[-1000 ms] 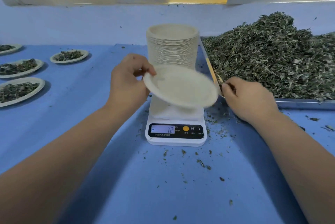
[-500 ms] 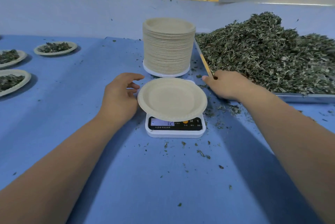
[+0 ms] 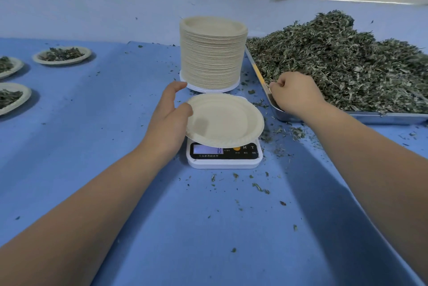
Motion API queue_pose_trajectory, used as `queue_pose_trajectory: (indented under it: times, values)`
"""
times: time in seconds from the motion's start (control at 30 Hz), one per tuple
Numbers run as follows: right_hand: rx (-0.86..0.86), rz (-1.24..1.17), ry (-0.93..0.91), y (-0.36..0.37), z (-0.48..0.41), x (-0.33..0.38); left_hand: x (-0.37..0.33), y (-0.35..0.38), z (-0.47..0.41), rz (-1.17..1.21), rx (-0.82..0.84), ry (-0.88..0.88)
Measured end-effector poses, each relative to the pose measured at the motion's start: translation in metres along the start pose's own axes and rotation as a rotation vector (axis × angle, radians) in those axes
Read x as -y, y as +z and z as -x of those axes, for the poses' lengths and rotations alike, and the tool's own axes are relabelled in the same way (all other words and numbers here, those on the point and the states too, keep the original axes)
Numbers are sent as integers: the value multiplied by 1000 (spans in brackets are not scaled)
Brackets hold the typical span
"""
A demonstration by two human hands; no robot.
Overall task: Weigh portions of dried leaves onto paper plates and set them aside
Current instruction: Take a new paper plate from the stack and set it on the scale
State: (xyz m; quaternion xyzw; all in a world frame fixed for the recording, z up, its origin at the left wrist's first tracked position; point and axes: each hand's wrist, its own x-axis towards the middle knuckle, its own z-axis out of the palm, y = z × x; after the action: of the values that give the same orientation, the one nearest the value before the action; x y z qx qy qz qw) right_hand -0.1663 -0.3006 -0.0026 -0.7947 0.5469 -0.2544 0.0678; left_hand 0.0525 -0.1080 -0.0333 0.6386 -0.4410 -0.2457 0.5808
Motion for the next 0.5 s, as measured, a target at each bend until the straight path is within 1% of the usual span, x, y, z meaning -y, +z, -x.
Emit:
queue_pose_trajectory:
  times: [0.07,0.27,0.5]
  values:
    - [1,-8,-8,4,1,0,2,5,0,-41,-2,15]
    - [3,-19,-14,4,1,0,2,13,-7,-60,-65,56]
    - [-111,-25,-64,-3,-2,6,0,12,-13,108,-42,-27]
